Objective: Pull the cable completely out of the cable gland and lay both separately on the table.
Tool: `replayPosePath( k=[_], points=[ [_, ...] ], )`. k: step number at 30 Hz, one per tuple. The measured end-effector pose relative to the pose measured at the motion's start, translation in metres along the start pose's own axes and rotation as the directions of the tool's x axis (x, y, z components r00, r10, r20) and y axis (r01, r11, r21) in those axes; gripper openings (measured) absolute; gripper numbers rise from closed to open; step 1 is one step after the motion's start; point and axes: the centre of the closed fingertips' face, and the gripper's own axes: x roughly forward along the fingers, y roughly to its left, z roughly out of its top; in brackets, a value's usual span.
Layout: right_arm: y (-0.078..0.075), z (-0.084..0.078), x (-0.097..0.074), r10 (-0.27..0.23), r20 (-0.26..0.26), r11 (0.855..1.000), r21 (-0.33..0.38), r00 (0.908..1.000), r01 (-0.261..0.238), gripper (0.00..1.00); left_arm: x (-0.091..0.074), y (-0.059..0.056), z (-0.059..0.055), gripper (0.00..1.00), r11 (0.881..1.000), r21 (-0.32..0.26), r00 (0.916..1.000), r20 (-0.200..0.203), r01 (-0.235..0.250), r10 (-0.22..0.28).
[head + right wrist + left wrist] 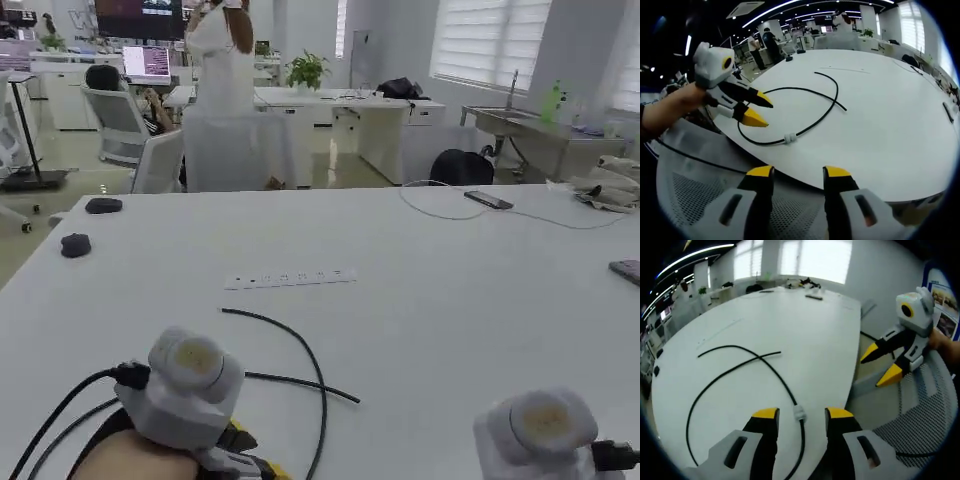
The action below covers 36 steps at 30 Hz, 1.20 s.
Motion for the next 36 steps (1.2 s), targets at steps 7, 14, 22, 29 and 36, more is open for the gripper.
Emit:
replayPosePath(
  k=[7,14,22,29,36],
  points=[
    [-0.001,0.002,0.0,-0.002,0.009,1.0,0.0,1.0,0.002,0.39,0.052,-0.002,-0.04,0.39,0.999,0.03,0.9872,-0.159,0.017,-0.012],
    [-0.001,0.002,-0.001,-0.006,0.008,1.0,0.004,0.9999,0.006,0.39,0.064,0.002,-0.044,0.32,0.999,0.035,0.9877,-0.153,-0.028,0.033],
    [-0.001,0.001,0.0,-0.005,0.005,1.0,0.002,1.0,0.005,0.38,0.056,0.004,-0.044,0.16,0.996,0.085,0.9842,-0.173,-0.025,0.04],
    [0.0,-0.001,0.0,0.001,-0.009,1.0,-0.001,1.0,-0.001,0.38,0.026,0.0,-0.025,0.16,0.996,0.084,0.9912,-0.132,0.022,-0.011],
    [0.008,-0.003,0.0,0.029,-0.04,0.997,-0.075,0.9988,-0.032,0.38,-0.015,-0.012,-0.009,0.16,0.99,0.137,0.9979,-0.06,0.031,-0.023]
  ],
)
